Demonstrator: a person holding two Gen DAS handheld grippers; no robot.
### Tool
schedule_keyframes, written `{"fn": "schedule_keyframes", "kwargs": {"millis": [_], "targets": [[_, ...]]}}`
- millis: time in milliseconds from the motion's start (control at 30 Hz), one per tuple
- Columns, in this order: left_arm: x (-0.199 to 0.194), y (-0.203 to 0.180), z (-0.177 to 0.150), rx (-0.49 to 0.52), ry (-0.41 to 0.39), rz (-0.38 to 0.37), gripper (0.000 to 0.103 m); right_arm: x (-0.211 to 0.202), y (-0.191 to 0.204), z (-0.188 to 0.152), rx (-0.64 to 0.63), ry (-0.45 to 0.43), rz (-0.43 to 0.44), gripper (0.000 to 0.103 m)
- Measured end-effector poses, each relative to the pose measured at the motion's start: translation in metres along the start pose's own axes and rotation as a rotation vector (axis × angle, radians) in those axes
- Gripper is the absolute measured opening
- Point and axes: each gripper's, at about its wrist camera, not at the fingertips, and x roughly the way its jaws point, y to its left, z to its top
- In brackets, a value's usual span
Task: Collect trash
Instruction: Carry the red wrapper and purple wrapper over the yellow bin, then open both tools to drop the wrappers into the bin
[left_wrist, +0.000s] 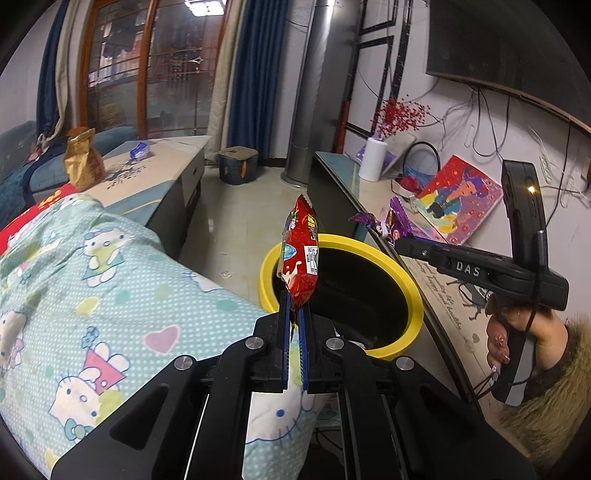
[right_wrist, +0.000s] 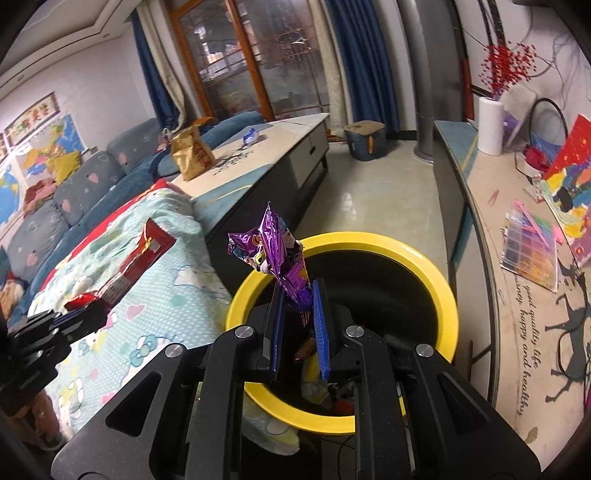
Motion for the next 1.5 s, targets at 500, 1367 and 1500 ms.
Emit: {"fn": "schedule_keyframes", "kwargs": {"millis": [500, 1367, 1500], "targets": [[0.033, -0.032, -0.002, 0.077, 0.053, -0.034, 0.004, 0.004, -0.039, -0.006, 0.079, 0.022, -0.063, 0.011], [0.117, -0.044, 0.010, 0.088, 0.169, -0.057, 0.017, 0.015, -0.063, -0.012, 0.135, 0.050, -0.081, 0.027], [0.119, -0.038, 0.014, 0.063, 0.174, -0.065, 0.049, 0.007, -0.066, -0.011, 0.141, 0.035, -0.090, 0.034]]}}
